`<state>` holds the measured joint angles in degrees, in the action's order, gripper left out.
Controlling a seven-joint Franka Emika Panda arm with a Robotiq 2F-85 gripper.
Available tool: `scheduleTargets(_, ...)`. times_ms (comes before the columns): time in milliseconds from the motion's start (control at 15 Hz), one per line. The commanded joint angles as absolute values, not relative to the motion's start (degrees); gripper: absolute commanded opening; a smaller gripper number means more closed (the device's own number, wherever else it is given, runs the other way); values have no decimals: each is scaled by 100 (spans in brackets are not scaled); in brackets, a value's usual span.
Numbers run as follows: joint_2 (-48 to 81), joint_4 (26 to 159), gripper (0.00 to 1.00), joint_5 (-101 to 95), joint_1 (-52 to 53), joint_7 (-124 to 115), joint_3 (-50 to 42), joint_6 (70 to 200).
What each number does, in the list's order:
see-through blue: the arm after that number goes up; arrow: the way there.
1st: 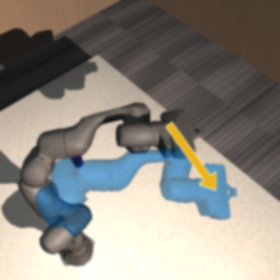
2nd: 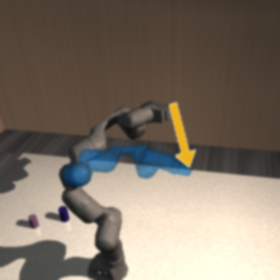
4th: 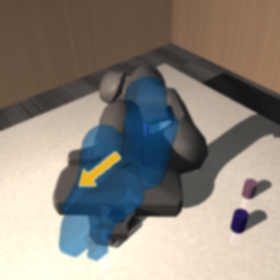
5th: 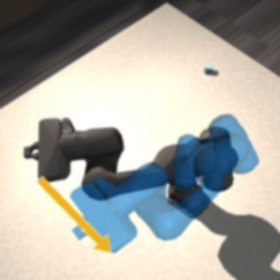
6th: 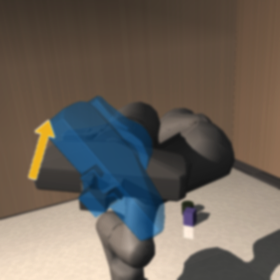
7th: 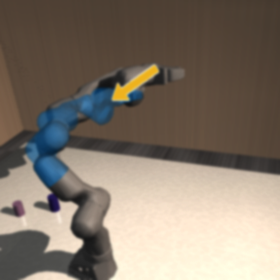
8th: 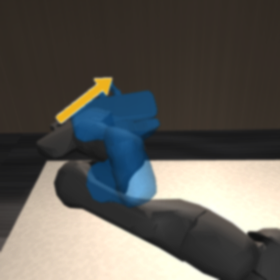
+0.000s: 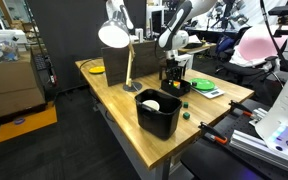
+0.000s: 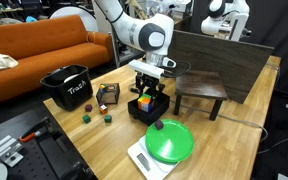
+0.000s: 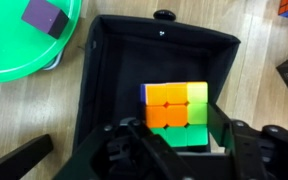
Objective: Take the cube from the black drawer and put it on the table
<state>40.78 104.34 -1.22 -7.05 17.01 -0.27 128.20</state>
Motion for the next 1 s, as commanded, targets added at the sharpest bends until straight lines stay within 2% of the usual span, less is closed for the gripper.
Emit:
scheduleTargets(0,4152,10370,43,-19,-836,1774,55,12737)
scheduleTargets(933,3215,11036,41,-571,-582,1179,-296,12941)
